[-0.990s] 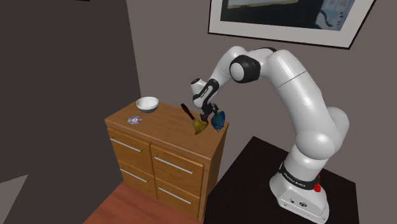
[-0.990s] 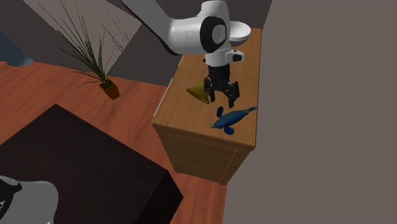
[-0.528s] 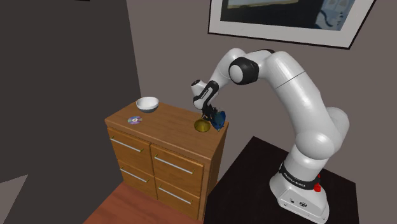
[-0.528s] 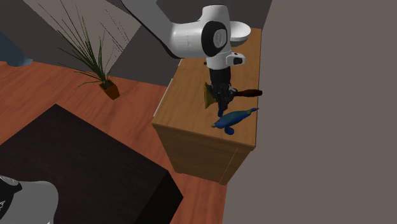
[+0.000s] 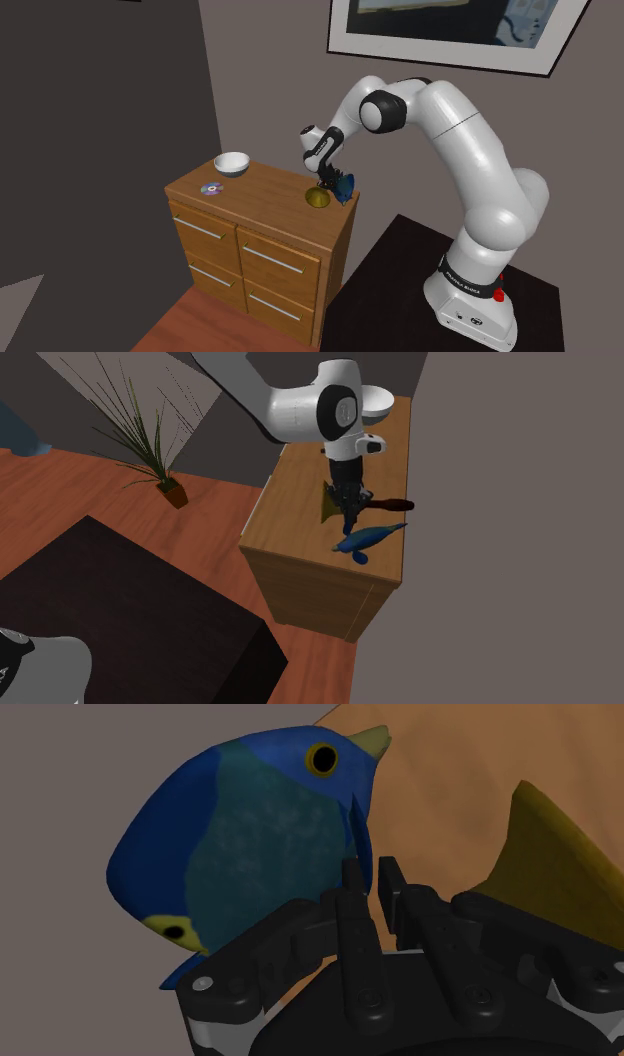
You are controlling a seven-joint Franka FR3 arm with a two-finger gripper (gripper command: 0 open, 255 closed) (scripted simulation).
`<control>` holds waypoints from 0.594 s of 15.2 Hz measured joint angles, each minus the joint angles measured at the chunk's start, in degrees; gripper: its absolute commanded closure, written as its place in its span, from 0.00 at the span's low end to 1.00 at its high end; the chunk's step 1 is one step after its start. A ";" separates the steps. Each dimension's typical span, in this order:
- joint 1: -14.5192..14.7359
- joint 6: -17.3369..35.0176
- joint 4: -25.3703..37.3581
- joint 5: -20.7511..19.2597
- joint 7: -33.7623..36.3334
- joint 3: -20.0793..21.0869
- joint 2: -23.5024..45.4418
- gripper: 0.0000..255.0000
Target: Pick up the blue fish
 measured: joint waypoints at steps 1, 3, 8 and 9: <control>0.07 -0.28 -0.22 0.02 -0.07 0.04 -0.28 1.00; 0.19 -0.91 -0.75 0.05 -0.33 0.13 -1.15 1.00; 0.39 -2.62 -1.87 0.06 -1.05 0.08 -4.02 1.00; 0.46 -3.02 -2.24 0.04 -1.18 0.04 -4.78 1.00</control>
